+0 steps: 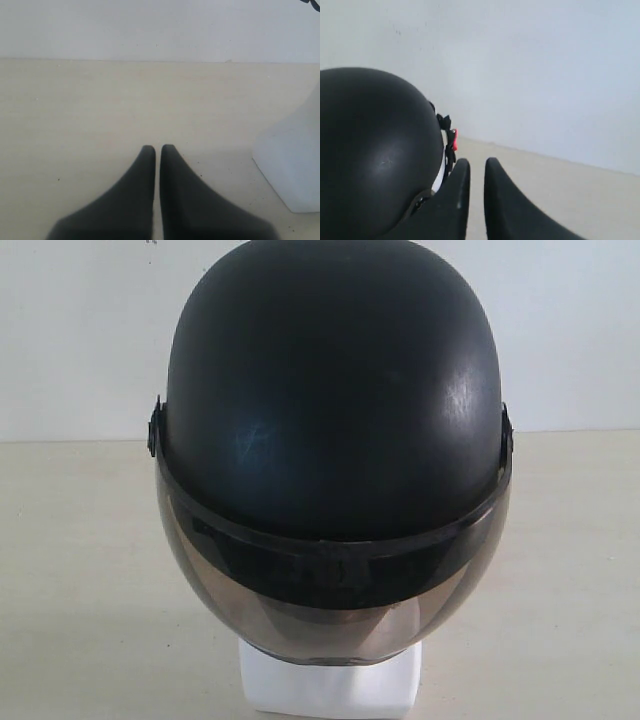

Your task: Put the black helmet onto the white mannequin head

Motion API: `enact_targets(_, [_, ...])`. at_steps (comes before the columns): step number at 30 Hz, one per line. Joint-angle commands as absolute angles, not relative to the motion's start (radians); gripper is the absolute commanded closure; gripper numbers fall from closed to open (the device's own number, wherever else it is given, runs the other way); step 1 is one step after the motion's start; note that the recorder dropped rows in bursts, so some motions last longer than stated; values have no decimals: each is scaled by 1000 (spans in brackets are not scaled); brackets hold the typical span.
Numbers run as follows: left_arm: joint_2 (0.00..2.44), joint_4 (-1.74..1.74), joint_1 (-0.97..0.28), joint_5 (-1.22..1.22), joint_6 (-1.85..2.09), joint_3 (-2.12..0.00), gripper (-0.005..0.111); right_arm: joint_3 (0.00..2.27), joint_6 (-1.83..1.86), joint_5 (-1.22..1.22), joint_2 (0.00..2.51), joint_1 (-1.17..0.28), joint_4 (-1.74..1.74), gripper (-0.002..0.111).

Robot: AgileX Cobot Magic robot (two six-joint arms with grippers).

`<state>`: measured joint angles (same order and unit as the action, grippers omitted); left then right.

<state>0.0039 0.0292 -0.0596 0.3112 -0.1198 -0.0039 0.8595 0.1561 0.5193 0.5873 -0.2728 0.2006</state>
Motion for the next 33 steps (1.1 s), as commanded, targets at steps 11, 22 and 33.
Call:
enact_targets(11, [0, 26, -57, 311, -116, 0, 102, 335, 169, 125, 210, -79, 129, 96])
enact_targets(22, [0, 26, -57, 311, -116, 0, 102, 203, 81, 86, 0, -79, 136, 96])
enact_targets(33, [0, 26, -57, 311, -116, 0, 102, 71, 59, 83, 0, -79, 169, 96])
